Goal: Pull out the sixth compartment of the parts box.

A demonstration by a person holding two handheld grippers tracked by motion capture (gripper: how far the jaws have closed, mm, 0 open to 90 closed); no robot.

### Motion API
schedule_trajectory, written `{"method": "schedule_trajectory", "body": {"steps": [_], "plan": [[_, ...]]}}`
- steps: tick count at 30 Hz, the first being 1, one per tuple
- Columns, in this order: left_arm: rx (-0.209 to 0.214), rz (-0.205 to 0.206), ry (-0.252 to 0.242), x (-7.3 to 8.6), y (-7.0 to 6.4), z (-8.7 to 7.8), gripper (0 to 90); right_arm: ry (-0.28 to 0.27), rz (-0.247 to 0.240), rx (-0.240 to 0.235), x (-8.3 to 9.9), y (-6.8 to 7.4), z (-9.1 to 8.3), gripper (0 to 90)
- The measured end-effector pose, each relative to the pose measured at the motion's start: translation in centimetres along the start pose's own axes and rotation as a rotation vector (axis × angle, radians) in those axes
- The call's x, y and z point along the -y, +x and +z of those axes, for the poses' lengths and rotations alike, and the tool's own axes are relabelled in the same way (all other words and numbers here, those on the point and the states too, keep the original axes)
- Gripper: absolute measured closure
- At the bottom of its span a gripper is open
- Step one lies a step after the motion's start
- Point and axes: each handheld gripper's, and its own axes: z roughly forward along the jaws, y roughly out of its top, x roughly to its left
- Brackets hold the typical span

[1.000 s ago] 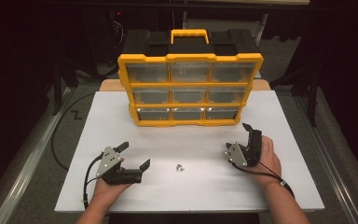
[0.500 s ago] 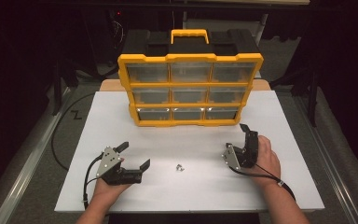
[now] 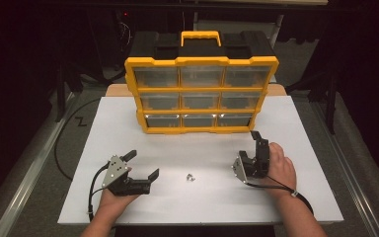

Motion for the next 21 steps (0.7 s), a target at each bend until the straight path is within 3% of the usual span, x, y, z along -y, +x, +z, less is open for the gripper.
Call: {"method": "schedule_trajectory", "body": {"steps": [13,21], "plan": [[-0.001,-0.002,-0.005,-0.03,0.01,-0.07,0.5,-0.009,-0.117,0.038,-0.94,-0.04,-0.23,1.0],[0.001,-0.001,-0.006,-0.03,0.0,-0.08,0.5,-0.001,-0.114,0.031,-0.88,-0.08,-0.15,0.9]]}}
